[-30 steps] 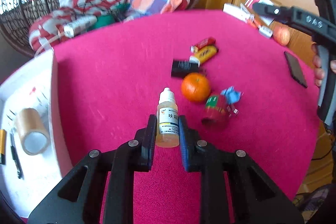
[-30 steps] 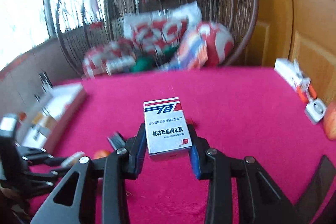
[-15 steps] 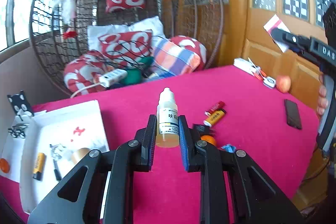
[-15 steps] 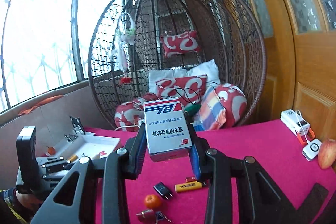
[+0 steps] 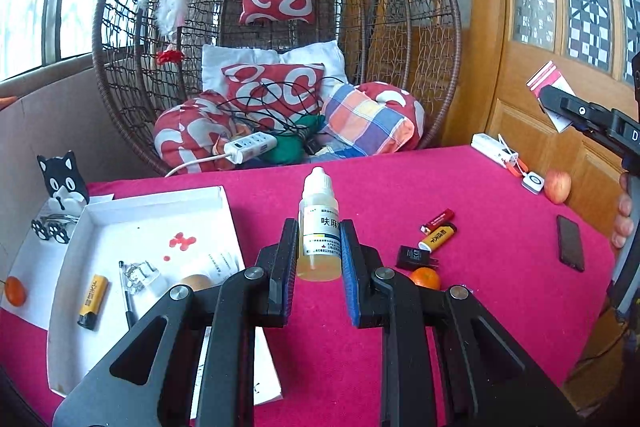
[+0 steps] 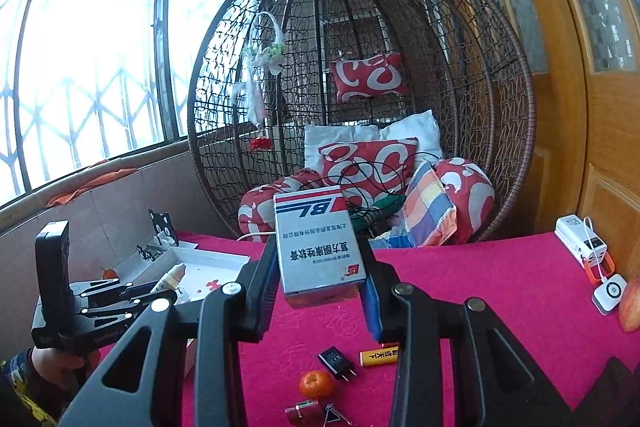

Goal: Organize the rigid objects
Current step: 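Carry the dropper bottle and medicine box into the white tray and open both tools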

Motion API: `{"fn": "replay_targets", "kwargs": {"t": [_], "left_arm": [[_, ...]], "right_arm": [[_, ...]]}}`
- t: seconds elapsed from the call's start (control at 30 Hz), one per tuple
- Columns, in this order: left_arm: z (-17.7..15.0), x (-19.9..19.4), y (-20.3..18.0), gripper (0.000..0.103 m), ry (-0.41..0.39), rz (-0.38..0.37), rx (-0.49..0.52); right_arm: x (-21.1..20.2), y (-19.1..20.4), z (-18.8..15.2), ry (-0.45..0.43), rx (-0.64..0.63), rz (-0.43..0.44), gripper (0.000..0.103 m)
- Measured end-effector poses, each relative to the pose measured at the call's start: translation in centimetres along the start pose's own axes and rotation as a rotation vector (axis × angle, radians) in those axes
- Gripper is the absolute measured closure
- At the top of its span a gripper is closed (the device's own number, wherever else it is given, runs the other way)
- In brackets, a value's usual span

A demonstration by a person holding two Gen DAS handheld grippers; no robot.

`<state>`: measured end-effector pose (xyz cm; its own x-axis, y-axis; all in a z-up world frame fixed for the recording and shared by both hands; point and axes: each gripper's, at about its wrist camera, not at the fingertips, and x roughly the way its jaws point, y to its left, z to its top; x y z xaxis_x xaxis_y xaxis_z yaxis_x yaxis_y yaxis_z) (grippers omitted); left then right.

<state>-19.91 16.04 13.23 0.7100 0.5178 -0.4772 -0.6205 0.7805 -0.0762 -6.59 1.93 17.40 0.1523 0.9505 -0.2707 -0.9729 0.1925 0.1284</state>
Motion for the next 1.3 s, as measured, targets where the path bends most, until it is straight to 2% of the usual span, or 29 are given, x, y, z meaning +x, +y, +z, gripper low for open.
{"fn": "replay_targets", "kwargs": {"t": [0.57,1.3], "left_arm": [[-0.5,-1.5,2.6,0.083,-0.032,0.033,-0.058],[-2.1,-3.1,9.5,0.083,-0.053,0.132,-0.202]], "right_arm": [[2.8,3.6,1.1,0.039,-0.075,0.100,0.067],[9.1,11.7,0.9,0.155,-0.186,0.250,0.067]]}}
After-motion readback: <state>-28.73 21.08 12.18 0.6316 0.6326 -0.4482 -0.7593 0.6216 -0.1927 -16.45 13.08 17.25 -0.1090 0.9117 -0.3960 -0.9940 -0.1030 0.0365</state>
